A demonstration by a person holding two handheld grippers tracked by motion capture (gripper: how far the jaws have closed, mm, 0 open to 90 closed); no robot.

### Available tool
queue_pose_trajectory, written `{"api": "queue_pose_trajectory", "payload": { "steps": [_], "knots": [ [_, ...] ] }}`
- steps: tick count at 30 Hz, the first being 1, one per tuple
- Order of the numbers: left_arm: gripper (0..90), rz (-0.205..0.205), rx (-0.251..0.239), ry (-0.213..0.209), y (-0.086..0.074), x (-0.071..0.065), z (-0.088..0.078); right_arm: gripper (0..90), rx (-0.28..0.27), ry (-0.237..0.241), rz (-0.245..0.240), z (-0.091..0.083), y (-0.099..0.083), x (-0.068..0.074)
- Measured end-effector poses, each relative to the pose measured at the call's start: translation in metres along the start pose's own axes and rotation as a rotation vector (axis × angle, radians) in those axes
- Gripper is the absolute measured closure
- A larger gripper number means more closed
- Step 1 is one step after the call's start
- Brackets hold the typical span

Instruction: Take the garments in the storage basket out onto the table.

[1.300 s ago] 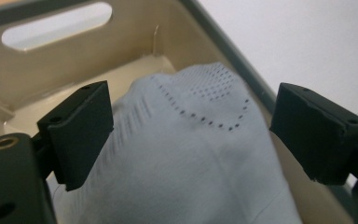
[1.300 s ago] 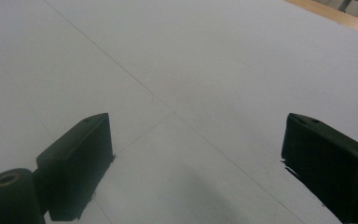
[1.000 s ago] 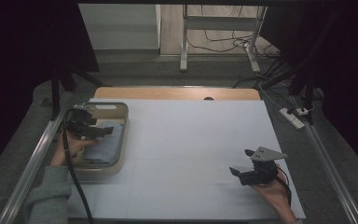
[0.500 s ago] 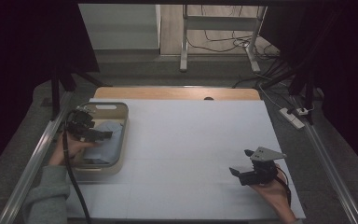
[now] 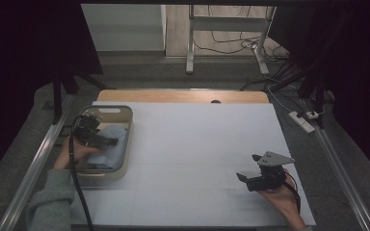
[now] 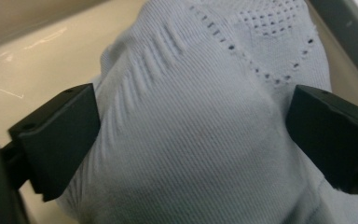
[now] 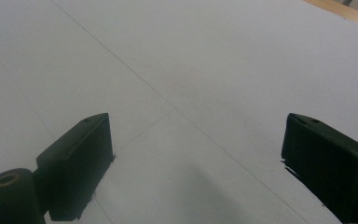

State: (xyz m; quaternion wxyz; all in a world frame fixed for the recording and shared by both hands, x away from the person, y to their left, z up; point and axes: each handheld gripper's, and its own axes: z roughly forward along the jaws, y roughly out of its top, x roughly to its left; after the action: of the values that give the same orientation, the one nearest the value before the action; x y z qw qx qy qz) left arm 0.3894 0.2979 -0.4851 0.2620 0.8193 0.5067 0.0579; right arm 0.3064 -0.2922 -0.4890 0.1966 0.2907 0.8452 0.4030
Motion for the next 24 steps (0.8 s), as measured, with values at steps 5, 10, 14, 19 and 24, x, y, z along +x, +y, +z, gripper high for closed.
{"api": "queue_pose_trajectory", "payload": {
  "steps": [5, 10, 14, 19, 24],
  "knots": [
    [13.6, 0.008, 0.036, 0.024, 0.0016, -0.0038, 0.0055, 8.2, 0.001, -0.001, -0.001, 0.0002, -0.0001, 0.0],
    [26.8, 0.025, 0.053, 0.041, 0.0009, -0.0063, 0.0092, 8.2, 0.002, 0.0, -0.003, 0.0002, 0.0, 0.0002],
    [36.3, 0.016, 0.046, 0.036, -0.0003, -0.0042, 0.0085, 8.3, 0.003, -0.002, -0.007, 0.0006, 0.0001, 0.0007],
    [48.6, 0.008, 0.031, 0.016, -0.002, -0.0007, 0.0069, 8.5, -0.021, 0.015, 0.015, -0.0009, 0.0008, 0.0003],
    [53.2, 0.015, 0.015, 0.013, -0.0027, -0.0001, 0.0051, 8.5, -0.014, 0.014, 0.009, -0.0004, 0.0005, 0.0002]
  ]
}}
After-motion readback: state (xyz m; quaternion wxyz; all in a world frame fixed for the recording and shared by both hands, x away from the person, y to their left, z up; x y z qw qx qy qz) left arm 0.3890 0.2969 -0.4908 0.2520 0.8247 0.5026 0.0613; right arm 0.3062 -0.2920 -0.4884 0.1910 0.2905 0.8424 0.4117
